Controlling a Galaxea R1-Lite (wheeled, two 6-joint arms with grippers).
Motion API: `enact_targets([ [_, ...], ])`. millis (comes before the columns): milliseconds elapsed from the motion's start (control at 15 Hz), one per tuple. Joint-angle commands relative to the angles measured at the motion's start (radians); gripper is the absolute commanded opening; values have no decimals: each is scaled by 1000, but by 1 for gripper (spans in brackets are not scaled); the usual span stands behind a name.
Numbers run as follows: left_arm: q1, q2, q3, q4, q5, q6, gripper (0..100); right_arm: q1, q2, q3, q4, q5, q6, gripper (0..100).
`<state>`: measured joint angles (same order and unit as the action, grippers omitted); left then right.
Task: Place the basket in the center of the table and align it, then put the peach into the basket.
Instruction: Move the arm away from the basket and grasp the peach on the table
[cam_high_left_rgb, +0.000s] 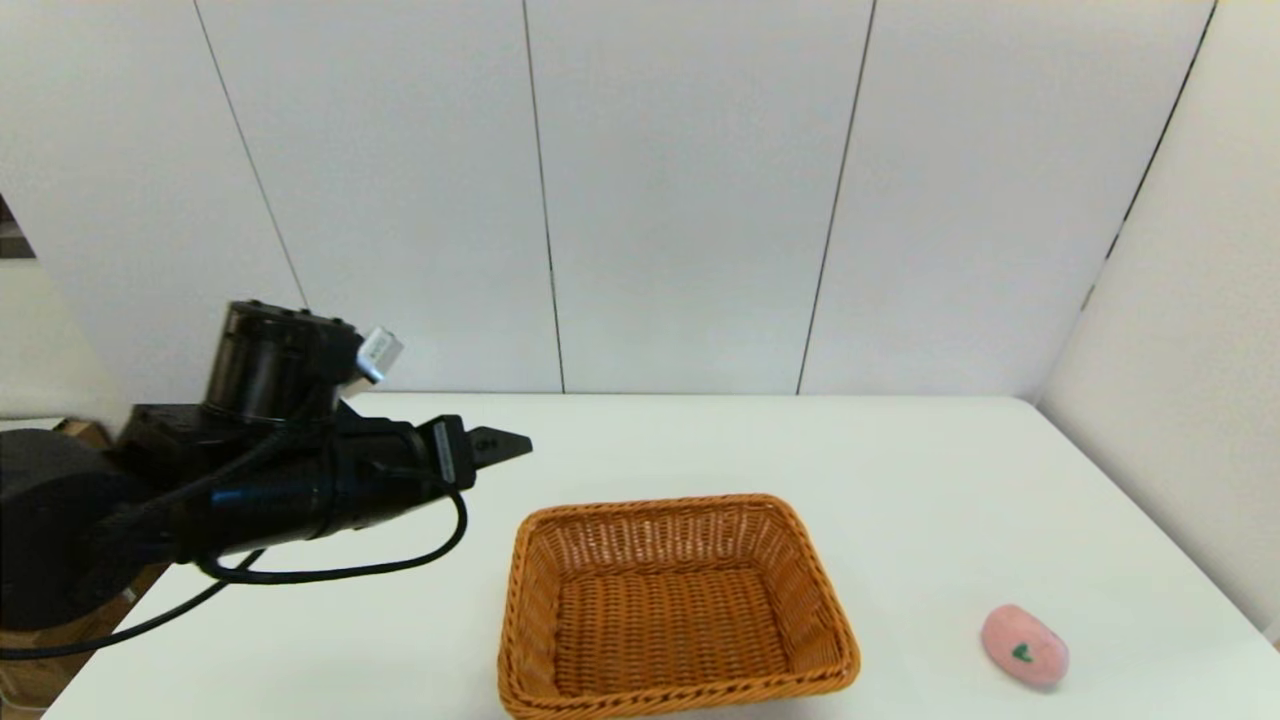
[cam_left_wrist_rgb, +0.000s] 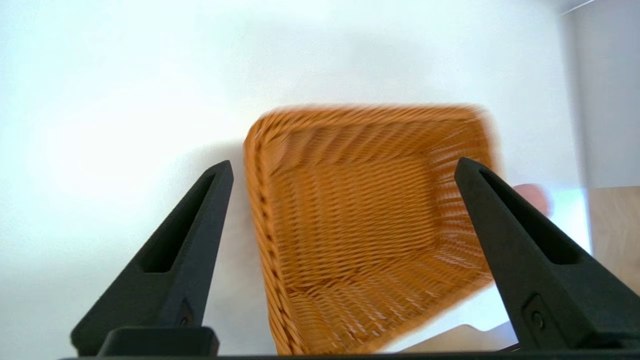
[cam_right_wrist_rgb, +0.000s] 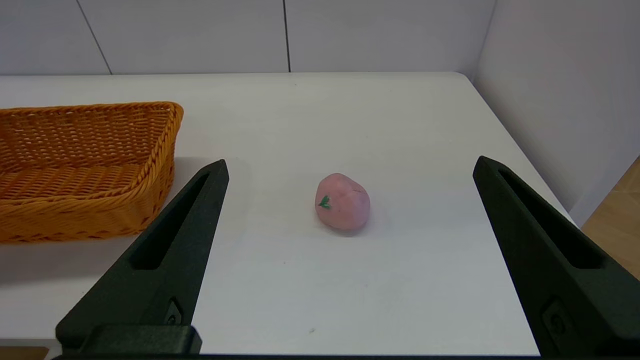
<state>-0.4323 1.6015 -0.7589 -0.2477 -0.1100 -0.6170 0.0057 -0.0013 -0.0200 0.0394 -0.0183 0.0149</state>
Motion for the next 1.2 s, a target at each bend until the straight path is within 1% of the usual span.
enact_targets([
  [67, 7, -468, 36, 116, 112, 240, 100, 0, 0, 0, 1, 0, 0, 100],
  [333, 7, -723, 46, 272, 181, 286, 100, 0, 0, 0, 1, 0, 0, 100],
  [400, 7, -790, 52, 291, 202, 310, 100, 0, 0, 0, 1, 0, 0, 100],
  [533, 27, -861, 95, 306, 211, 361, 100, 0, 0, 0, 1, 0, 0, 100],
  [733, 133, -914, 161, 304, 216, 494, 100, 0, 0, 0, 1, 0, 0, 100],
  [800, 196, -950, 202, 304, 217, 559, 100, 0, 0, 0, 1, 0, 0, 100],
  [867, 221, -980, 242, 303, 222, 589, 100, 0, 0, 0, 1, 0, 4, 100],
  [1133, 279, -1201, 429, 303, 219, 617, 100, 0, 1, 0, 1, 0, 4, 100],
  [1200, 310, -1264, 460, 304, 214, 619, 100, 0, 1, 0, 1, 0, 4, 100],
])
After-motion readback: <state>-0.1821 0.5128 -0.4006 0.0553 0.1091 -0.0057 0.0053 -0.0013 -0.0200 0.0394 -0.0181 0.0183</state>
